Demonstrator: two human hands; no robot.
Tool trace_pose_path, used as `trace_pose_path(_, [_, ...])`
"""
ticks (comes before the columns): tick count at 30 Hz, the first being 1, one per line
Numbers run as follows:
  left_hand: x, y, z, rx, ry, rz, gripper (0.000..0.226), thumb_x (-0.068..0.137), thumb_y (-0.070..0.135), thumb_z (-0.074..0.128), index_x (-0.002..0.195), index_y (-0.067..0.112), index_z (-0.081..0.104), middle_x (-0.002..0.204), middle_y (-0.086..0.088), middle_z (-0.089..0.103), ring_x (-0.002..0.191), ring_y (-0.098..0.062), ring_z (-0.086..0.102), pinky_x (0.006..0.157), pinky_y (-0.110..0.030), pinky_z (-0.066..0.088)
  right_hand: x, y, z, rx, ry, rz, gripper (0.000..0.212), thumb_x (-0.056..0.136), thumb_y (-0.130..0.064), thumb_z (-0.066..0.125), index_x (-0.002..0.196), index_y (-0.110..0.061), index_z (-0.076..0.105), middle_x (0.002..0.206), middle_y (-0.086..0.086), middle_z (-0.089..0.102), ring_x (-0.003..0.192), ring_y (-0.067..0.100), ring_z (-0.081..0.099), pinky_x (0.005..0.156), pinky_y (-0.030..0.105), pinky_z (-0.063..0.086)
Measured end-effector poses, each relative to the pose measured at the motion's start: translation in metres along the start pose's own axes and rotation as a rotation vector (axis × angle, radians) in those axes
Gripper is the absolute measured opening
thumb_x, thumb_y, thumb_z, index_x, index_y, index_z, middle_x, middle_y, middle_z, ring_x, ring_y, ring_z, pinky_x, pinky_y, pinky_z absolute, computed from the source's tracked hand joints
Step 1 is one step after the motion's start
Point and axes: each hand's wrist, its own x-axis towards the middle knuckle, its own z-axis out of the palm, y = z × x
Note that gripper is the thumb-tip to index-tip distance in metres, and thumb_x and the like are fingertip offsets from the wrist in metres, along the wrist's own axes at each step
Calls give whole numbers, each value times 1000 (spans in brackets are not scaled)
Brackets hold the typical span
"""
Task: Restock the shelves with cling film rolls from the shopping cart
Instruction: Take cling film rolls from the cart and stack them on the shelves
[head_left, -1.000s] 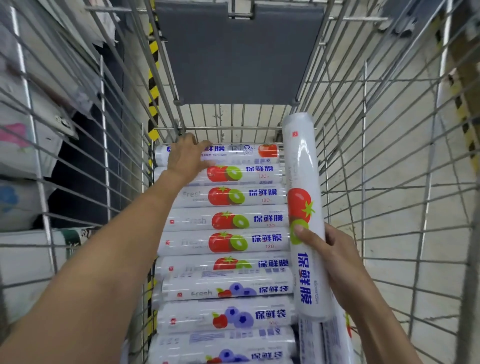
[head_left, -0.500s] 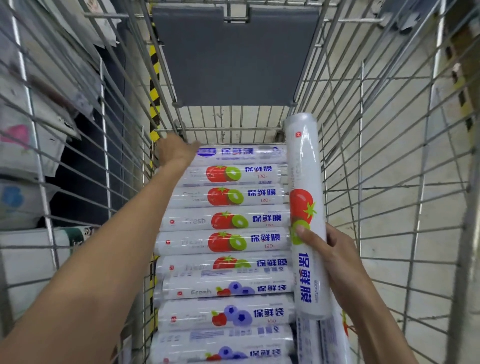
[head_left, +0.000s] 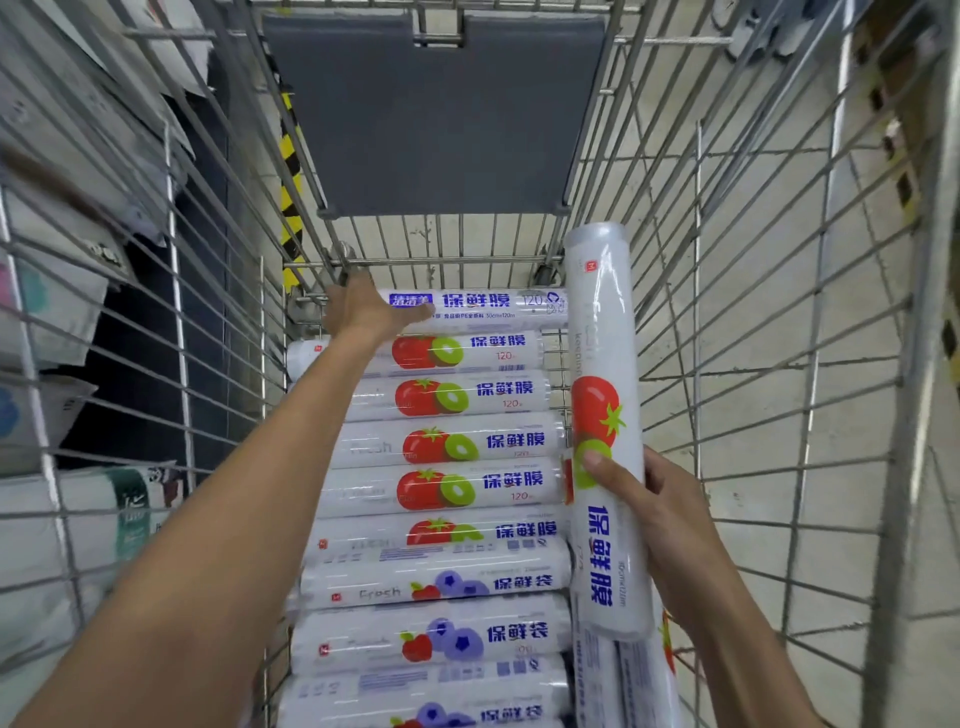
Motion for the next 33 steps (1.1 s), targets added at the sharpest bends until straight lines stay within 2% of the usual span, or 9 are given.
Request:
trace_pose_path(3, [2,-3,-7,209,-92,148,76,58,69,73,112,19,55,132,-11,52,128,-33,40,102,-45,41,0,-1,3,43,-4,8,22,81,-18,67,99,-5,65,77,7,74,64,20,71,51,24,52])
trace_pose_path(7, [-4,14,-11,388,-109,238,104,60,68,73,136,9,36,140,-15,43,129,-36,40,103,-45,39,-2,-4,5,68,-30,15,22,83,-17,66,99,-4,64,74,7,73,61,20,70,50,24,52])
trace_pose_path(9, [-7,30,-21,539,-171,323,100,61,70,70,133,9,37,132,-12,52,118,-33,49,96,-43,44,-2,-5,3,57,-34,5,22,82,-18,67,98,-4,64,74,7,73,61,20,70,51,24,52])
trace_pose_path(13, [-17,62,-26,711,-490,401,79,70,62,70,131,19,46,131,-2,53,113,-27,52,90,-38,42,-7,-10,4,40,-39,-18,20,82,-17,67,98,-5,66,80,8,74,67,22,71,54,27,54])
trace_pose_path(17, [-50,62,-17,709,-352,542,69,78,43,71,136,22,40,125,-3,58,107,-24,55,88,-36,43,-24,-19,9,33,-74,-26,26,82,-21,66,102,-5,66,89,11,74,79,29,72,68,38,59])
trace_pose_path(20, [-84,40,-39,380,-482,472,71,79,34,73,140,25,38,134,-1,53,117,-24,51,97,-36,42,-48,-32,8,10,-127,-53,28,81,-24,68,102,-6,66,90,12,74,81,30,72,68,38,58])
trace_pose_path(25, [-194,-2,-107,-487,-575,182,39,81,22,70,113,30,50,99,15,59,84,-8,55,78,-15,46,-101,-60,-5,-4,-266,-118,29,74,-25,75,95,-5,68,88,14,74,75,27,71,61,33,57])
trace_pose_path(28, [-252,-29,-130,-822,-559,72,59,49,22,81,104,17,61,87,-4,72,79,-22,66,78,-37,55,-132,-73,-16,18,-375,-182,28,77,-20,74,96,-1,67,90,16,73,74,24,71,60,27,54])
trace_pose_path(33, [-357,-57,-148,-1077,-387,47,93,34,14,74,122,-1,50,99,-15,63,90,-29,60,72,-33,53,-175,-84,-29,-53,-547,-253,45,60,-33,80,94,-6,70,94,18,73,79,28,71,62,30,56])
